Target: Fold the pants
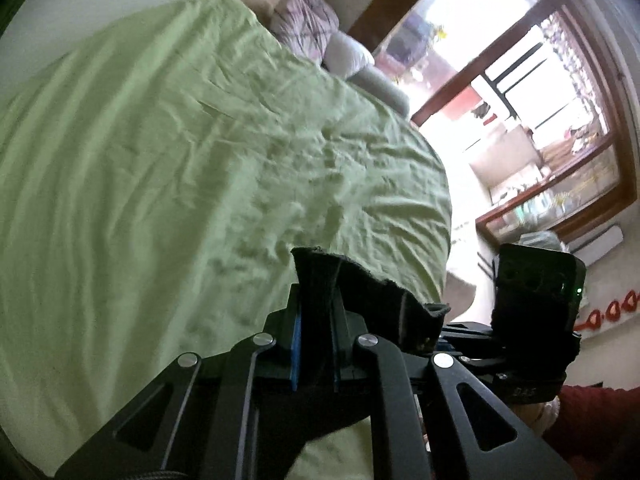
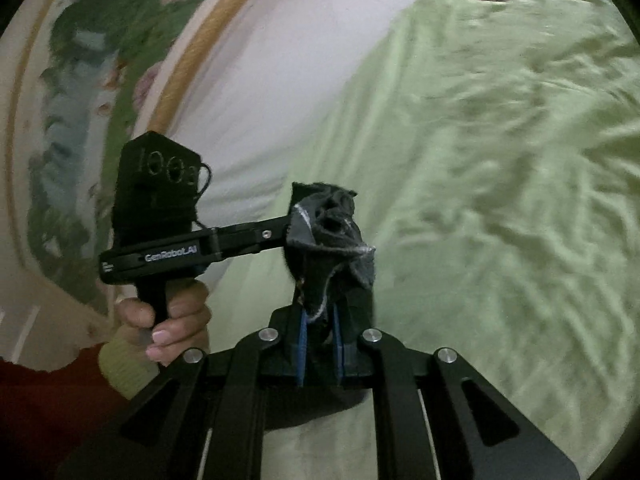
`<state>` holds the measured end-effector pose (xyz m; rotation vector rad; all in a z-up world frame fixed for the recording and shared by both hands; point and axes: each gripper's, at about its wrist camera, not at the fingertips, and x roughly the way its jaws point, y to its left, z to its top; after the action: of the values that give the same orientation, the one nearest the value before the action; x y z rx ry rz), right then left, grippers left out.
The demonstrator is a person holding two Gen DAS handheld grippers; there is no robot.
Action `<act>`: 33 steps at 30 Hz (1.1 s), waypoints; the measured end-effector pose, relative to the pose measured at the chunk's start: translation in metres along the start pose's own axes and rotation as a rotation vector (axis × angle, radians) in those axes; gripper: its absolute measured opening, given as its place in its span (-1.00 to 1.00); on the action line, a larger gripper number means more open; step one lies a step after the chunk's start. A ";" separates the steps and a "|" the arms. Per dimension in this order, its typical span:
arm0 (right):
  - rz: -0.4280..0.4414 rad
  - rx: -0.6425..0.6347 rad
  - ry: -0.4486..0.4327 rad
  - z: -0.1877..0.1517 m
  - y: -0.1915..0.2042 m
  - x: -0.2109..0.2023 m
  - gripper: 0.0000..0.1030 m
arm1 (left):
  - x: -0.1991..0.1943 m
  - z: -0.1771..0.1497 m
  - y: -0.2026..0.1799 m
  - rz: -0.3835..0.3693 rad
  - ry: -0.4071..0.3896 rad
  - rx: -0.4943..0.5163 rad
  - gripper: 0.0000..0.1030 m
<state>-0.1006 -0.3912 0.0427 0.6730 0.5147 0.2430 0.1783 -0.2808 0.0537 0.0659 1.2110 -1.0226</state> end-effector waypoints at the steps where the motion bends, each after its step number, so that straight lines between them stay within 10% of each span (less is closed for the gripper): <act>1: 0.011 -0.019 0.011 -0.003 0.009 0.003 -0.77 | -0.011 -0.007 0.001 0.001 -0.016 -0.007 -0.82; 13: 0.109 -0.108 0.199 -0.039 0.067 0.065 -0.77 | -0.087 -0.104 0.046 0.063 -0.142 -0.190 -0.82; 33: 0.022 -0.236 0.430 -0.091 0.076 0.149 -0.76 | -0.079 -0.197 0.119 0.145 -0.155 -0.433 -0.78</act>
<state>-0.0260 -0.2291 -0.0243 0.3945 0.8742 0.4665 0.1148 -0.0567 -0.0186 -0.2564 1.2417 -0.6114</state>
